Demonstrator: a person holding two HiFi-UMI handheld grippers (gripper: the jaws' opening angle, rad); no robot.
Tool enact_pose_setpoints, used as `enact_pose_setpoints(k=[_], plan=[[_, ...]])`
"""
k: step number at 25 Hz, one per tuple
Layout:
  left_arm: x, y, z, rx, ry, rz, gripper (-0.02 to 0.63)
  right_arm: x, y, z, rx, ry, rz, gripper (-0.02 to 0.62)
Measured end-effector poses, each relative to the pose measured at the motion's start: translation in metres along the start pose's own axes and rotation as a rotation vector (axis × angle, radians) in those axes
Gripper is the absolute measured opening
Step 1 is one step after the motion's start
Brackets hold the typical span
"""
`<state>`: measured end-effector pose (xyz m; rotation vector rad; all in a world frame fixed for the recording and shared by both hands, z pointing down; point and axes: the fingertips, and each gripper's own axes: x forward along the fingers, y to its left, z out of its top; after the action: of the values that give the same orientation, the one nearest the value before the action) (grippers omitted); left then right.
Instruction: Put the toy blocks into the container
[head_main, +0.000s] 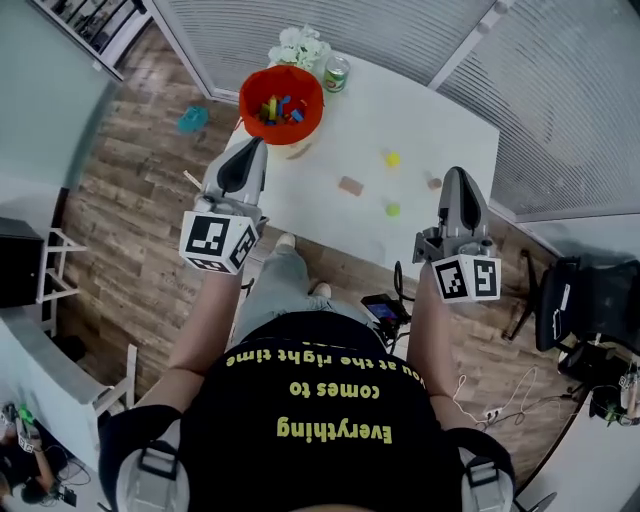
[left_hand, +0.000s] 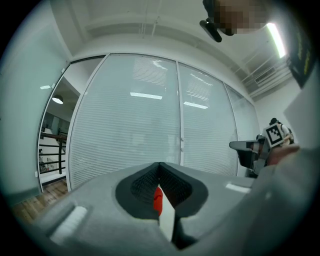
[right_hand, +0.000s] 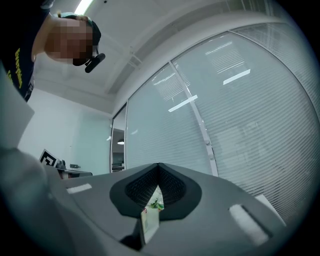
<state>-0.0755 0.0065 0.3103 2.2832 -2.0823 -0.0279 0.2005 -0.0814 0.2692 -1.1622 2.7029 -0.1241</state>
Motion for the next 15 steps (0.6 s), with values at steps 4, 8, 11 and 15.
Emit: enact_pose_setpoints(k=[4, 8, 11, 15], plan=[[0.023, 0.025, 0.019, 0.012, -0.022, -0.035, -0.003, 0.028, 0.01, 0.007, -0.01, -0.013, -0.02, 0.006], [0.045, 0.053, 0.026, 0.01, -0.033, -0.063, -0.003, 0.049, 0.014, 0.002, -0.015, -0.017, -0.063, 0.006], [0.064, 0.073, 0.026, 0.001, -0.031, -0.081, -0.003, 0.063, 0.013, -0.005, -0.018, -0.011, -0.102, 0.006], [0.084, 0.085, 0.027, -0.006, -0.029, -0.128, -0.003, 0.076, 0.013, -0.013, -0.01, -0.006, -0.151, 0.006]])
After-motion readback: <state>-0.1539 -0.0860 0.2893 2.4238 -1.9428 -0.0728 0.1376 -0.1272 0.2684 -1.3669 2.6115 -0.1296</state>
